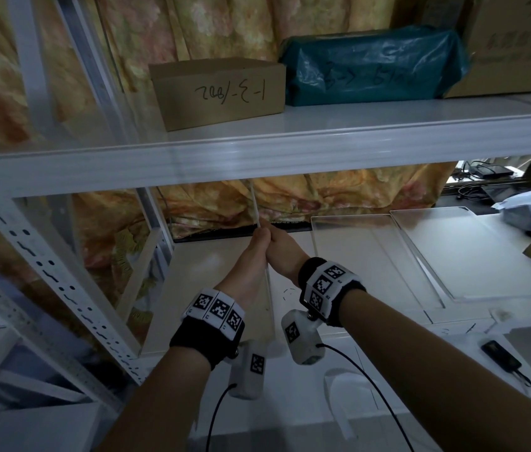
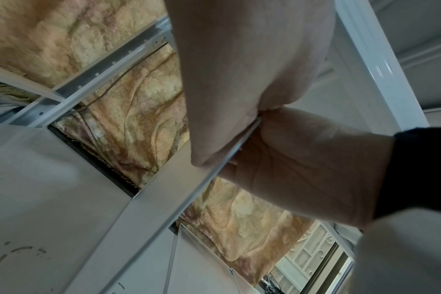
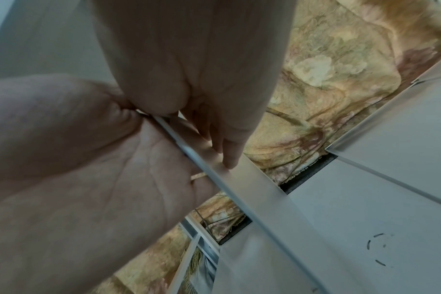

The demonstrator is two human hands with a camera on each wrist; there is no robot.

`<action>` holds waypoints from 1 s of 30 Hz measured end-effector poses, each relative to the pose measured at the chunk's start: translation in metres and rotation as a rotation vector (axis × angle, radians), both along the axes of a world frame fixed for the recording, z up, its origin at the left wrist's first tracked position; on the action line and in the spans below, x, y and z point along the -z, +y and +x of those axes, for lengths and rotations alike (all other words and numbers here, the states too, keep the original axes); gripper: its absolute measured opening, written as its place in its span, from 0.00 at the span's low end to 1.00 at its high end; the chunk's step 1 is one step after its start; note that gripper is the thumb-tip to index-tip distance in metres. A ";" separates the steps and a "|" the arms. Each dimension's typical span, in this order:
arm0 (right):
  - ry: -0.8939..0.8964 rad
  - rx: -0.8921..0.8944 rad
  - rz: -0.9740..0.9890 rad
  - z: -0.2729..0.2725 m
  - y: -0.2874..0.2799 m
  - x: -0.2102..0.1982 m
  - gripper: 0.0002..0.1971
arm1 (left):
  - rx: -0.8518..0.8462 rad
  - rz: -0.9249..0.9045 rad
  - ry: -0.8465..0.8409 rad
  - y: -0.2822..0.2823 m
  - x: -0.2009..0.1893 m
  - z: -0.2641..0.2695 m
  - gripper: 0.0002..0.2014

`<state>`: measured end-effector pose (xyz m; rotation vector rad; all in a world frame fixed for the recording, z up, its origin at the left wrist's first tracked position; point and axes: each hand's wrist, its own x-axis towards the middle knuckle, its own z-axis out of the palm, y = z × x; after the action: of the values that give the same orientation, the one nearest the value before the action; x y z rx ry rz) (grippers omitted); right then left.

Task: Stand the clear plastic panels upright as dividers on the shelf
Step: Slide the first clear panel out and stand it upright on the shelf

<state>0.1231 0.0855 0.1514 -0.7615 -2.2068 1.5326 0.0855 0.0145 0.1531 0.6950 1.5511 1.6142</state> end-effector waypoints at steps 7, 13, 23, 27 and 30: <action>-0.008 0.008 -0.015 -0.003 0.001 0.005 0.31 | 0.020 -0.034 0.028 -0.001 -0.001 0.000 0.27; -0.010 0.008 0.021 -0.001 0.003 0.005 0.27 | 0.037 -0.019 0.012 -0.002 -0.001 0.001 0.26; 0.006 0.019 0.002 -0.002 0.003 0.008 0.28 | -0.024 -0.009 -0.005 0.001 -0.002 0.004 0.25; 0.011 0.016 0.014 0.000 0.004 0.008 0.28 | -0.020 -0.010 0.012 0.000 -0.005 0.007 0.25; 0.012 0.017 0.016 0.000 0.003 0.007 0.27 | -0.007 -0.010 0.008 -0.001 -0.004 0.005 0.25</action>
<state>0.1230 0.0886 0.1442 -0.7624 -2.1963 1.5054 0.0905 0.0131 0.1572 0.6921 1.5682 1.6101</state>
